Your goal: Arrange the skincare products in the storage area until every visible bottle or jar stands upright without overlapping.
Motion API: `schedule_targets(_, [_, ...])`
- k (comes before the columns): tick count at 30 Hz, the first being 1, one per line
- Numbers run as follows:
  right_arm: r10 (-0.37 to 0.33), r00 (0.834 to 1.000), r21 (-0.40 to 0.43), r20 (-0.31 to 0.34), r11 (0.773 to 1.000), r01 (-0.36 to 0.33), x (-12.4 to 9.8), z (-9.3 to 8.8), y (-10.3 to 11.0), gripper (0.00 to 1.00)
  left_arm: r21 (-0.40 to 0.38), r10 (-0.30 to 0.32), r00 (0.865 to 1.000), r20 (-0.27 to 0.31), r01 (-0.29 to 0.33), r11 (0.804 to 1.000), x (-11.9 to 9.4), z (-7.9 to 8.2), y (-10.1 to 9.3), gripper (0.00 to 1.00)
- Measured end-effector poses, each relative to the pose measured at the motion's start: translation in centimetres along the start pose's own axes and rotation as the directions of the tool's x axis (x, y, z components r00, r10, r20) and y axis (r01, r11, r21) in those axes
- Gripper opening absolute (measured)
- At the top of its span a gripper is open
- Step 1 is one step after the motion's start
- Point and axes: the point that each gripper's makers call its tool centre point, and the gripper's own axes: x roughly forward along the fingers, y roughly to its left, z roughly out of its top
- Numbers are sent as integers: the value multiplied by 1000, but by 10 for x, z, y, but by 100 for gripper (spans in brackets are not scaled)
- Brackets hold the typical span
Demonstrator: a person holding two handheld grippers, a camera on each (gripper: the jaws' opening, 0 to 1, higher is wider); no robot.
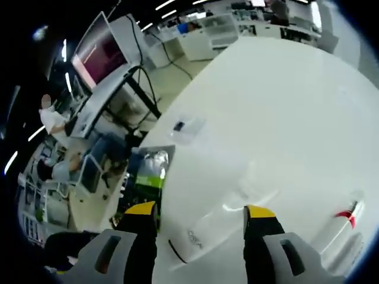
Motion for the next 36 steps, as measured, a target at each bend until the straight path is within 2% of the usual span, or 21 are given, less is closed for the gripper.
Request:
schedule_targets(8, [-43,999,-49,-15,998,42,10,4,1,61,-5,4,1000,0,-4,1000,-1,0,1,30])
schedule_targets(11, [-70,997,-88,-25,994,68,13,4,0,61,-4,5,1000,0,-5,1000,-1,0,2,29])
schedule_targets(16, [-131,991,-195,-40,973,121,14,-2,-6,62,-9,12,1000,-3,-12,1000,-2,-2,4,28])
schedule_targets(22, [-157,987,-190,-36,971,147,12,-3,-12,62,-9,14,1000,-5,-14,1000,-1,-3,4,27])
schedule_targets(25, [-172,984,-216,-42,963,159,12,-5,-12,63,-8,14,1000,-6,-14,1000,-1,-3,4,26])
schedule_targets(36, [-124,991,-294,-55,950,103,18,1,-11,56,-2,13,1000,-12,-13,1000,1,-5,3,25])
